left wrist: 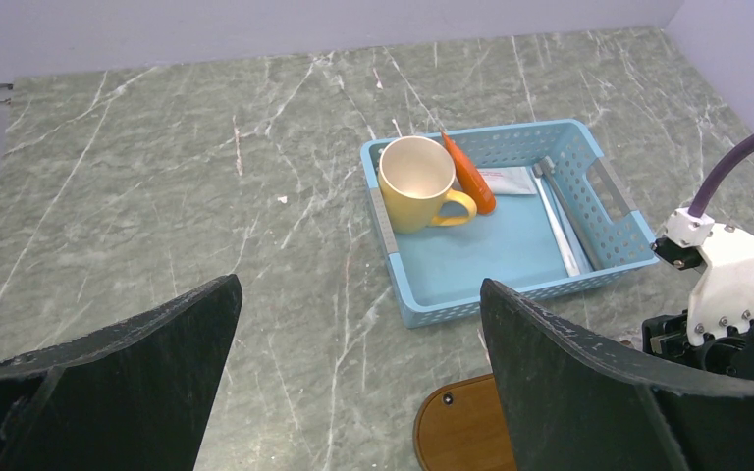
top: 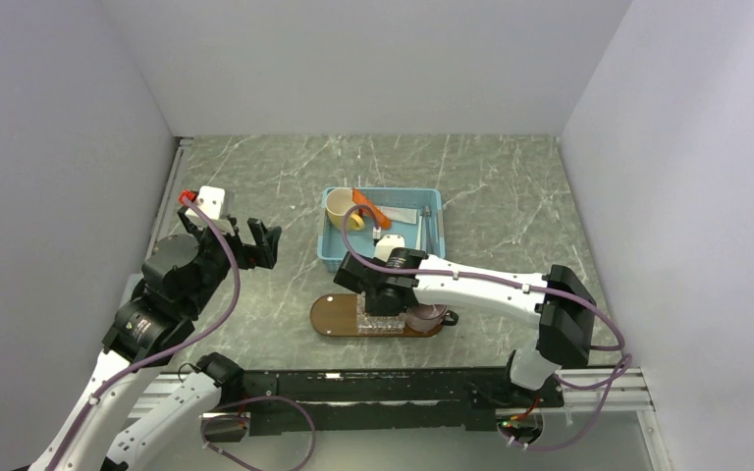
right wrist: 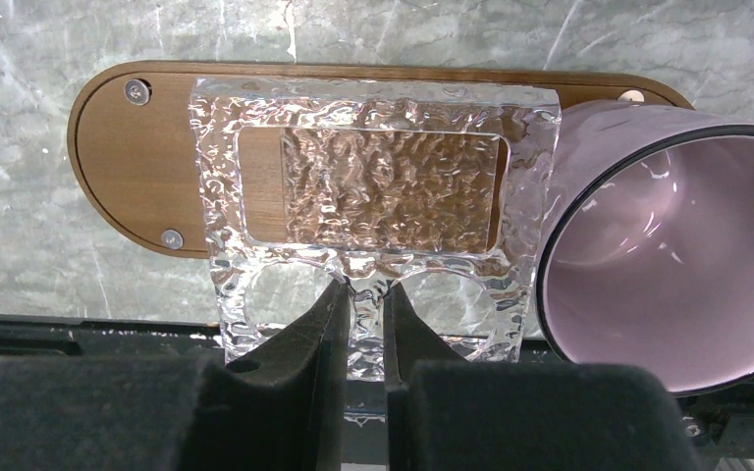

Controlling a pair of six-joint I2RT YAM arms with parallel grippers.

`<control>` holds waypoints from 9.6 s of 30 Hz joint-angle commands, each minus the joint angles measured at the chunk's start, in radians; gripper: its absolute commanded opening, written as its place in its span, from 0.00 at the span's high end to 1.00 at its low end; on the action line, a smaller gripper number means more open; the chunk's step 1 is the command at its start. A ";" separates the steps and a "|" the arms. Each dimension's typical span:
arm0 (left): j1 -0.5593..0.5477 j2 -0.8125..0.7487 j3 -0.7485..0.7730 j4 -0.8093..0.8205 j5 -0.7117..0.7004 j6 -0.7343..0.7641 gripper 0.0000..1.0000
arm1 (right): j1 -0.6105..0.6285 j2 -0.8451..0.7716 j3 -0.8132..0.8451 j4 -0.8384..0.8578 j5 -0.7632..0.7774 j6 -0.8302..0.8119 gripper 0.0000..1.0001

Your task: Prepare toiletry sets of a toothbrush and toothpaste on the tray

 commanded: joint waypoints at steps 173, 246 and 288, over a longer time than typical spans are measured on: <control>0.132 1.497 0.935 -0.492 0.322 -1.009 1.00 | -0.214 -0.717 -0.270 0.154 0.012 -0.501 0.70; -0.015 0.887 0.482 -0.730 0.378 0.018 1.00 | -0.214 -0.624 -0.207 0.103 0.042 -0.436 0.72; -0.184 1.002 0.422 -0.691 0.364 0.015 0.96 | -0.214 -0.628 -0.264 0.142 0.018 -0.418 0.72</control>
